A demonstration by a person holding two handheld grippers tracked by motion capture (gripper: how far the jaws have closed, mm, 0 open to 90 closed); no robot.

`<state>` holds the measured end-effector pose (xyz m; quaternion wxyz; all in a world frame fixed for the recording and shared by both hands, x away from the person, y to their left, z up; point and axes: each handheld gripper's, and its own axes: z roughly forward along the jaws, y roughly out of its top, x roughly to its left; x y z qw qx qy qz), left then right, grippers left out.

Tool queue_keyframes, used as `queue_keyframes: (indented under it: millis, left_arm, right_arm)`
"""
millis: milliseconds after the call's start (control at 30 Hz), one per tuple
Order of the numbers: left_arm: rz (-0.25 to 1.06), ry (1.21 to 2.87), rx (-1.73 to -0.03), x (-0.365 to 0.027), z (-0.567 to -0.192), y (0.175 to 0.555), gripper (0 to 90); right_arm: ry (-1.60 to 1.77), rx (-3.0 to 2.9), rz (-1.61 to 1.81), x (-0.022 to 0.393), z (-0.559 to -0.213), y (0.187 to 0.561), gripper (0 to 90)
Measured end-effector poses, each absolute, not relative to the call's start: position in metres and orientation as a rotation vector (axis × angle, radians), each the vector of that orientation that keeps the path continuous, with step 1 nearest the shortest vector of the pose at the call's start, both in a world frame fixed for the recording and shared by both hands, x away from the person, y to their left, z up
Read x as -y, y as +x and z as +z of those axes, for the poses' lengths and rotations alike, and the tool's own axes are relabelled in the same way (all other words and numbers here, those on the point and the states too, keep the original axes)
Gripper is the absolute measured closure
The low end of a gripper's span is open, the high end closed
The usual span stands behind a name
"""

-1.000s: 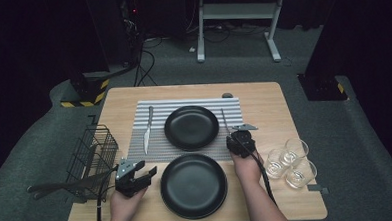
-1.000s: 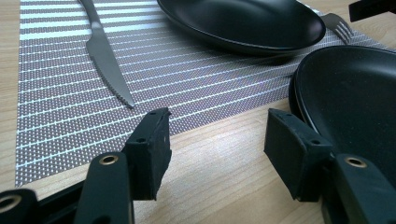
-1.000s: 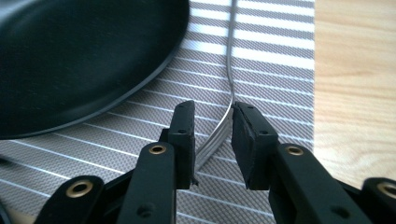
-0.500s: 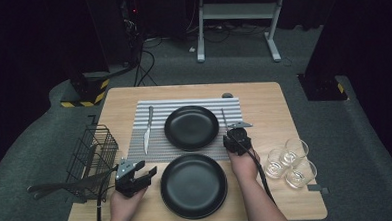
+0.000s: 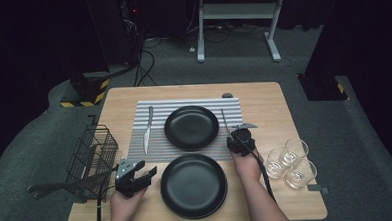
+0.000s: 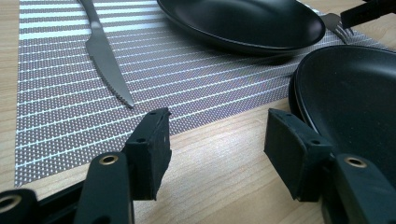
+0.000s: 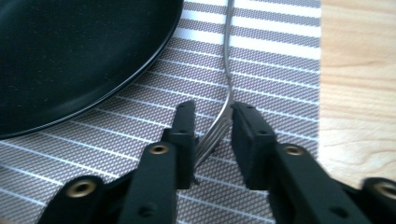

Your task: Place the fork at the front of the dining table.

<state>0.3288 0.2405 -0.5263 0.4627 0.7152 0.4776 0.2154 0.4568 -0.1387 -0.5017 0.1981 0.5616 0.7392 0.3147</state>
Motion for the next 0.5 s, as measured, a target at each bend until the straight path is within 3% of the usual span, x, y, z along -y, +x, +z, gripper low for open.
queue_keyframes:
  millis: [67, 167, 500]
  left_arm:
    - [0.529, 1.759, -1.174, -0.241, -0.526, 0.329, 40.8]
    - [0.529, 1.761, -1.174, -0.240, -0.526, 0.329, 40.8]
    - [0.531, 1.761, -1.174, -0.240, -0.526, 0.329, 40.8]
  right_arm:
    - [1.597, -2.078, 0.900, 0.137, -0.505, 0.454, 59.8]
    - [1.594, -2.096, 0.896, 0.134, -0.509, 0.448, 59.8]
    - [1.556, -2.124, 0.883, 0.123, -0.511, 0.441, 70.2]
